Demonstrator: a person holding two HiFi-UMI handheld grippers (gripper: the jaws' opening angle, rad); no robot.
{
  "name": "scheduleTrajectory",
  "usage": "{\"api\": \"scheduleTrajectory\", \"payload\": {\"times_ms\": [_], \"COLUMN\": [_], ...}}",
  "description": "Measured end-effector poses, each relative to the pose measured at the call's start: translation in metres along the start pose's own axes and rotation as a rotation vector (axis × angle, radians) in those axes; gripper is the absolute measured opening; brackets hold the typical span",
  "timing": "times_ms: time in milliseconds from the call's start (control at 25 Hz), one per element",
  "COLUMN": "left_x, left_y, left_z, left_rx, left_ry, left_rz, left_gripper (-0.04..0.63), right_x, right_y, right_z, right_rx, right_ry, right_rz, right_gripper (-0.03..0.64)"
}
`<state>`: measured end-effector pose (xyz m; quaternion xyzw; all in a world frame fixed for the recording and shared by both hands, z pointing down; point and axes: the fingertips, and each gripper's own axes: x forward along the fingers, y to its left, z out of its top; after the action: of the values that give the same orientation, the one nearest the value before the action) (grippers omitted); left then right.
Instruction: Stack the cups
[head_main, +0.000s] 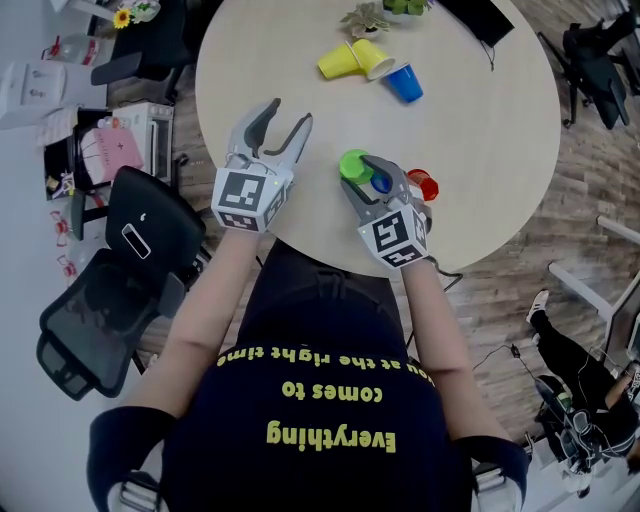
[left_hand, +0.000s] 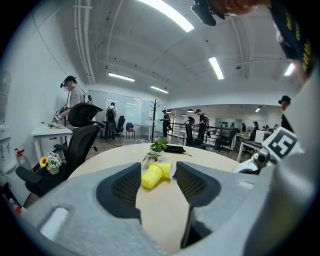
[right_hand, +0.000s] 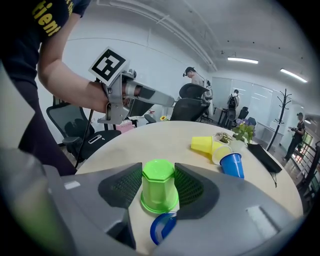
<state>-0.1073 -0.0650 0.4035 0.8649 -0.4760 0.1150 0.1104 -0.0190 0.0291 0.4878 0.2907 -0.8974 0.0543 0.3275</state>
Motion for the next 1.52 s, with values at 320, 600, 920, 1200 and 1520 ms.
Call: {"api": "scheduleTrajectory", "payload": {"times_ms": [320, 600, 920, 1200, 1520], "left_x": [0.000, 0.001, 0.002, 0.001, 0.002], "left_y": [-0.002, -0.002, -0.005, -0.003, -0.004], "left_z": [-0.001, 0.000, 0.001, 0.000, 0.003], "left_rx": [-0.001, 0.000, 0.000, 0.003, 0.006], "left_ry": [0.000, -0.002, -0.002, 0.000, -0.001], "left_rz": [-0.002, -0.001, 0.000, -0.003, -0.008], "left_gripper": [0.224, 0.224, 0.224, 0.224, 0.224], "right_x": [0.000, -0.001, -0.001, 0.003, -0.002], "right_y": [0.005, 0.003, 0.006, 0.006, 0.010], "right_z": [-0.003, 0.003, 0.001, -0.003, -0.008], "right_rx": [-0.008, -0.010, -0.018, -0.038, -0.095], "right_ry": [0.022, 0.009, 0.017, 0.049, 0.091], "right_rz": [0.031, 0.040, 0.069, 0.063, 0.068], "right_gripper": [0.215, 0.214, 0.229, 0.202, 0.166]}}
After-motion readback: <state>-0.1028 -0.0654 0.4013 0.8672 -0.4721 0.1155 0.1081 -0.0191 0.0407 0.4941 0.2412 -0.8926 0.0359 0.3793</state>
